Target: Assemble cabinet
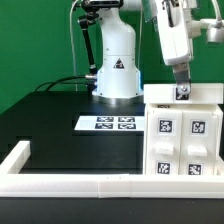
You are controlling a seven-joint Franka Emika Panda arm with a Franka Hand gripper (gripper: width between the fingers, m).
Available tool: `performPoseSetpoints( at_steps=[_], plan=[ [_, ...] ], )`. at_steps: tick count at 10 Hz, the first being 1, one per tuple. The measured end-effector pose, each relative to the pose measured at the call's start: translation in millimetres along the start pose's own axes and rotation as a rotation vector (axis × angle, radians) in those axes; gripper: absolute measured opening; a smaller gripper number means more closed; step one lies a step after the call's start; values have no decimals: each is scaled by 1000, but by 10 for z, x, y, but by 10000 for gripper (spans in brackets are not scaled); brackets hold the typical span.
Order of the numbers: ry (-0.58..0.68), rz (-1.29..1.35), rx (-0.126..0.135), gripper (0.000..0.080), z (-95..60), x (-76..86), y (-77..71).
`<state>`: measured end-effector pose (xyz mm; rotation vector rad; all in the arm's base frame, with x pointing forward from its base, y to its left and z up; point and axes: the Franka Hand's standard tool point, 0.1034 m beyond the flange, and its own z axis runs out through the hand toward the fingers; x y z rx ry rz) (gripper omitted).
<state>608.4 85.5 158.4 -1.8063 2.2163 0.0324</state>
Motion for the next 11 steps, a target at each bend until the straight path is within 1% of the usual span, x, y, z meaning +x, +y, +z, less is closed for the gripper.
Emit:
performPoseSetpoints(
  at_steps=[1, 5, 8, 9, 10, 11],
  plan=[
    [-4, -50, 5, 777, -42, -8, -3],
    [-23, -65, 26, 798, -190, -74, -35],
    [-22, -102, 23, 797, -171, -69, -26],
    [-25, -221, 5, 797, -181, -70, -20],
    [-30, -340, -3, 797, -201, -82, -33],
    [-32, -471, -1, 797, -210, -84, -43]
  ],
)
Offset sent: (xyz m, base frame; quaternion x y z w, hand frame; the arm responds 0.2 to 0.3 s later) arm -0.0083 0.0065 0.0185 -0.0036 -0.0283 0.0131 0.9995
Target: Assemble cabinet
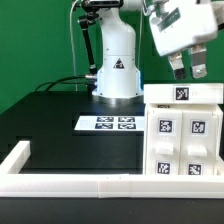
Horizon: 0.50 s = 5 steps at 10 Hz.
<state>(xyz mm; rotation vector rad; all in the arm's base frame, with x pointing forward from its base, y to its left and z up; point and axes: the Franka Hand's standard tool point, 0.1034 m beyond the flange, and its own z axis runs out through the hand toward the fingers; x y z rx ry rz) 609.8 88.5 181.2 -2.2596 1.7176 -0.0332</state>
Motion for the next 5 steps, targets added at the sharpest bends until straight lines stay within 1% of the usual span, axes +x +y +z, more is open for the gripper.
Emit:
performPoseSetpoints(
  at_steps=[3, 5],
  plan=[
    [-10, -371, -18, 797, -3, 15, -39],
    [-10, -500, -19, 797, 1, 19, -33]
  ],
)
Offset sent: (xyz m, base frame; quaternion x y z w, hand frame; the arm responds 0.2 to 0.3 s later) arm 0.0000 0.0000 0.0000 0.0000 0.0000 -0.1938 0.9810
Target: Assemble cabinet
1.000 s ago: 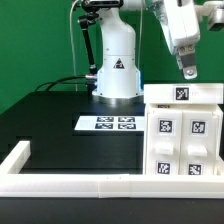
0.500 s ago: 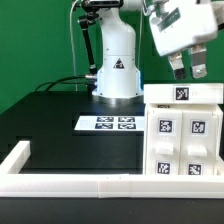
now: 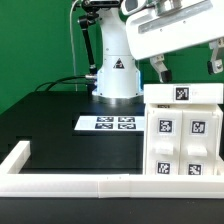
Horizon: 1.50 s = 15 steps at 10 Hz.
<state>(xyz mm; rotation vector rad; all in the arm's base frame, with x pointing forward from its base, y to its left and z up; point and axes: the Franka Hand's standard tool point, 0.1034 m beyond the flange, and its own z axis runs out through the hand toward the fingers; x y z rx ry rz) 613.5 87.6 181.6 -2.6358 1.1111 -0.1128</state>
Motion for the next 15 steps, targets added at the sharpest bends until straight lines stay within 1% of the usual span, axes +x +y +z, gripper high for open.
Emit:
performPoseSetpoints(
  at_steps=[1, 3, 4, 6, 7, 10, 11, 15],
  plan=[
    [0, -85, 0, 797, -1, 2, 2],
    [-4, -417, -37, 797, -18, 10, 16],
    [-11, -535, -47, 797, -22, 14, 15],
    [-33, -789, -86, 797, -14, 0, 11],
    [-40, -849, -94, 797, -9, -13, 17],
    [-48, -1041, -95, 797, -10, 7, 37],
    [-53, -1216, -103, 797, -13, 23, 46],
    [-90, -1638, -148, 797, 22, 11, 69]
  ],
)
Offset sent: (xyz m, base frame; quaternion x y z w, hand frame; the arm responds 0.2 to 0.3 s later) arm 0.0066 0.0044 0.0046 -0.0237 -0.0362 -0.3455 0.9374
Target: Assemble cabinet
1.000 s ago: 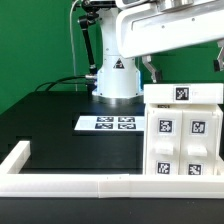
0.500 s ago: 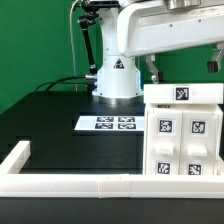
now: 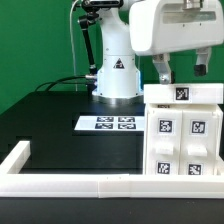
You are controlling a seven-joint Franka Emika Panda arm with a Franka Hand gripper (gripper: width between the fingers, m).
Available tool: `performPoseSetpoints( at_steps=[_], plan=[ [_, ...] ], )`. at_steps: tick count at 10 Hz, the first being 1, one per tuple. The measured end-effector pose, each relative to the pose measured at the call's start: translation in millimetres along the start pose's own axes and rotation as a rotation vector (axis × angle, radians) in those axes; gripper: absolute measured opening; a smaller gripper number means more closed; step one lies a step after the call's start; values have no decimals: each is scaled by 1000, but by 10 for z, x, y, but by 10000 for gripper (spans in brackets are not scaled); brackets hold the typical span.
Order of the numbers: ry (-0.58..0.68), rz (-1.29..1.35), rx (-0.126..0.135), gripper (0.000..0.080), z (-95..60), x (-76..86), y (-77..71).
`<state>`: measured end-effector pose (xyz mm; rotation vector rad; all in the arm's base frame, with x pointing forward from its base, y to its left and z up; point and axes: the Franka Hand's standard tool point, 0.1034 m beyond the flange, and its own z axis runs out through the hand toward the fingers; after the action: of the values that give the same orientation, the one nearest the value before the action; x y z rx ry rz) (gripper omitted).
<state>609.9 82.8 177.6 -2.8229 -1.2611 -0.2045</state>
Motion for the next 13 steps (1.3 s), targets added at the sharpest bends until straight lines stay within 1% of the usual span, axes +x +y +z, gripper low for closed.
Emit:
performPoseSetpoints(
  at_steps=[2, 4, 6, 7, 9, 11, 12, 13],
  plan=[
    [-11, -146, -5, 797, 17, -14, 0],
    [-20, -271, -4, 797, 47, -37, 4],
    [-42, -398, -3, 797, 126, -63, 1],
    [-55, -426, -3, 797, 167, -63, -14],
    [-65, -378, 0, 797, 235, -66, -22],
    [-67, -368, 1, 797, 241, -76, -19],
    [-67, -357, 0, 696, 241, -81, -14],
    [-67, -324, -1, 551, 241, -83, -12]
  ],
)
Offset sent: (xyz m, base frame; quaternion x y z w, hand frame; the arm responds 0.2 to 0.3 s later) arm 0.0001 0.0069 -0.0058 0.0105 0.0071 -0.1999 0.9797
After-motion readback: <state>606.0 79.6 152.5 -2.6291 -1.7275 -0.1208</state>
